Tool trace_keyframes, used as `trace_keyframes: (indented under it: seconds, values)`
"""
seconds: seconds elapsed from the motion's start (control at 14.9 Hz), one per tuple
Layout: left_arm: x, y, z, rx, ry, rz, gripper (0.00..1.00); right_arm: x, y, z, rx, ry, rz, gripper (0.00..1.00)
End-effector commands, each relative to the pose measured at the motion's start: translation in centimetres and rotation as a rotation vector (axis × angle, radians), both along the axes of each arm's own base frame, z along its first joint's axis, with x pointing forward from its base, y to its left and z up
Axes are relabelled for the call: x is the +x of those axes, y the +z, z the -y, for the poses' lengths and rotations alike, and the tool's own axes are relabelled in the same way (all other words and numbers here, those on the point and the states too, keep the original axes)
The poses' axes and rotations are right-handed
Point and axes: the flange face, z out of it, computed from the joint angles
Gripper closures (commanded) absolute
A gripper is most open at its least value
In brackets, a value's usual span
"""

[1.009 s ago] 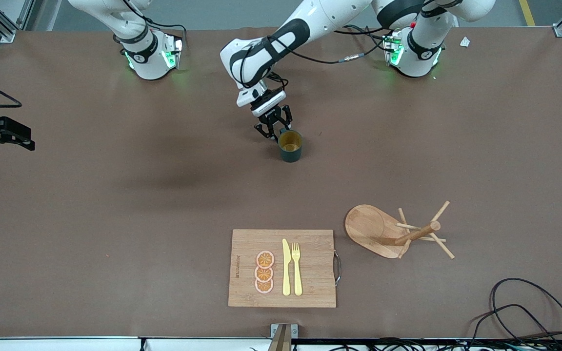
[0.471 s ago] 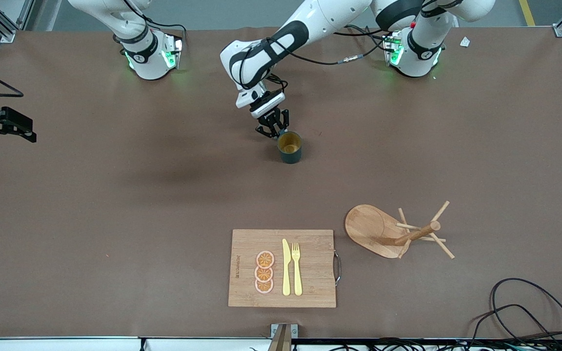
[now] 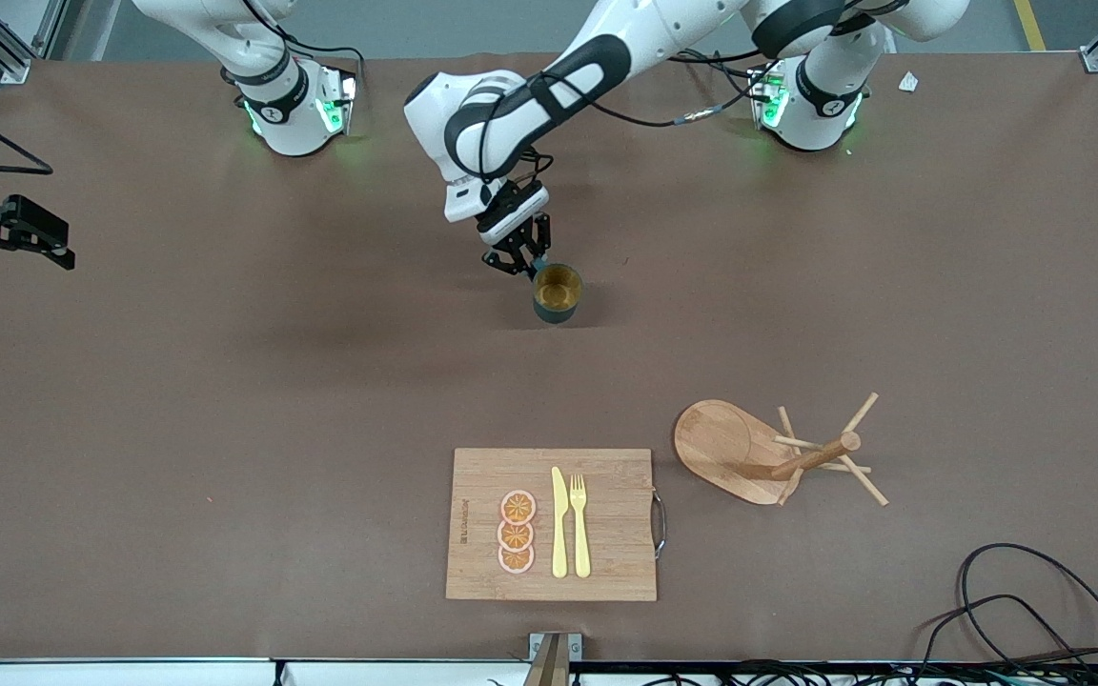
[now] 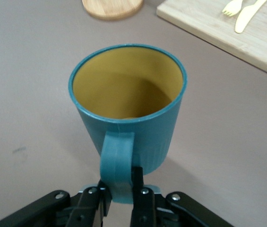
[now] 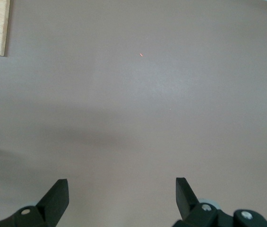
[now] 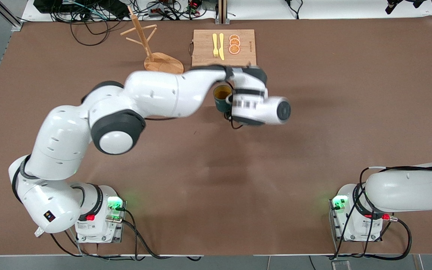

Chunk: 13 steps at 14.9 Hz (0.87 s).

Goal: Pass cup and hang on rack
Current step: 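Lift the teal mug by its handle with the left gripper toward the rack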

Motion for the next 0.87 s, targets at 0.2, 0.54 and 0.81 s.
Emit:
trace_keyframes:
  seconds: [0.2, 0.54, 0.81]
  values:
    - [9.7, 13.7, -6.3, -0.325, 0.106, -0.213, 0.99, -1.0, 0.2, -1.6, 0.003, -0.118, 0.008, 0.0]
    - [17.1, 20.6, -13.5, -0.586, 0.185, -0.352, 0.99, -0.9, 0.2, -0.4, 0.021, -0.159, 0.018, 0.0]
    - [23.0, 23.0, -20.1, -0.782, 0.238, -0.431, 0.99, -0.9, 0.5, -0.7, 0.059, -0.233, 0.03, 0.0]
